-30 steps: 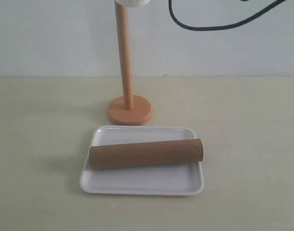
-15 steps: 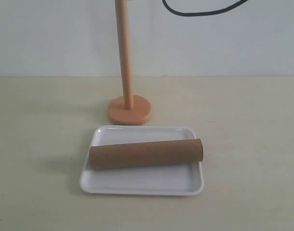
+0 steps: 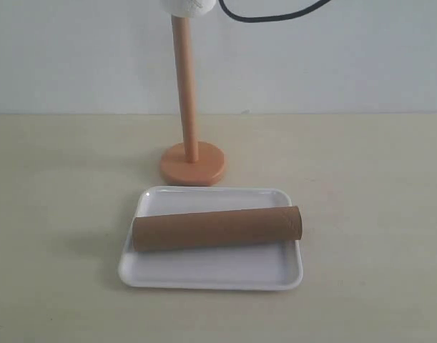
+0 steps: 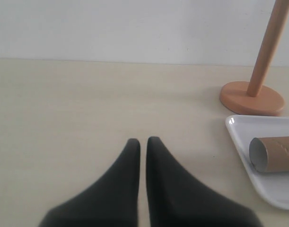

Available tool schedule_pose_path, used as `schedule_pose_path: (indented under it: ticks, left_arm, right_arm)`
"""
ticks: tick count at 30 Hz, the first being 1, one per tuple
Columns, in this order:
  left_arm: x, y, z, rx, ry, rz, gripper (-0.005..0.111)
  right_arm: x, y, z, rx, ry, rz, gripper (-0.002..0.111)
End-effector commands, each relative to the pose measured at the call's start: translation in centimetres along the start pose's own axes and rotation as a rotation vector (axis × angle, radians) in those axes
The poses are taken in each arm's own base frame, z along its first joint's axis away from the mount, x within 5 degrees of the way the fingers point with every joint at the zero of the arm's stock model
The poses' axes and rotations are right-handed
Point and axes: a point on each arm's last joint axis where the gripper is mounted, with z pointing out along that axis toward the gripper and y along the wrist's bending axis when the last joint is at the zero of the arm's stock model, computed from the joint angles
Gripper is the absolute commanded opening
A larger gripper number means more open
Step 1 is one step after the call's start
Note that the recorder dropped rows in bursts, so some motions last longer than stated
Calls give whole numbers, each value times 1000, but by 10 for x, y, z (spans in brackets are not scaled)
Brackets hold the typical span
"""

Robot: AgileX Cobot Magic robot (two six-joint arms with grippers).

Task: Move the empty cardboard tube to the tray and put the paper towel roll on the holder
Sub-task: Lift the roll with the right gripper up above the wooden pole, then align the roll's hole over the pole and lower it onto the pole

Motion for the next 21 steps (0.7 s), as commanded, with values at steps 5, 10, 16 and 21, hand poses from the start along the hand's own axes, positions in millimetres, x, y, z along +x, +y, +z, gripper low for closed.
schedule_pose_path:
  ticks: [5, 10, 16, 21]
  left_arm:
    - [1, 0, 0, -1, 1, 3, 4]
    - [1, 0, 0, -1, 1, 3, 4]
    - [1, 0, 0, -1, 1, 3, 4]
    - [1, 0, 0, -1, 1, 3, 4]
  right_arm:
    - [6, 9, 6, -20, 17, -44, 0]
    - [8, 12, 7, -30, 13, -70, 0]
    - [10, 13, 8, -30, 20, -50, 0]
    - [14, 11, 7, -8, 72, -39, 0]
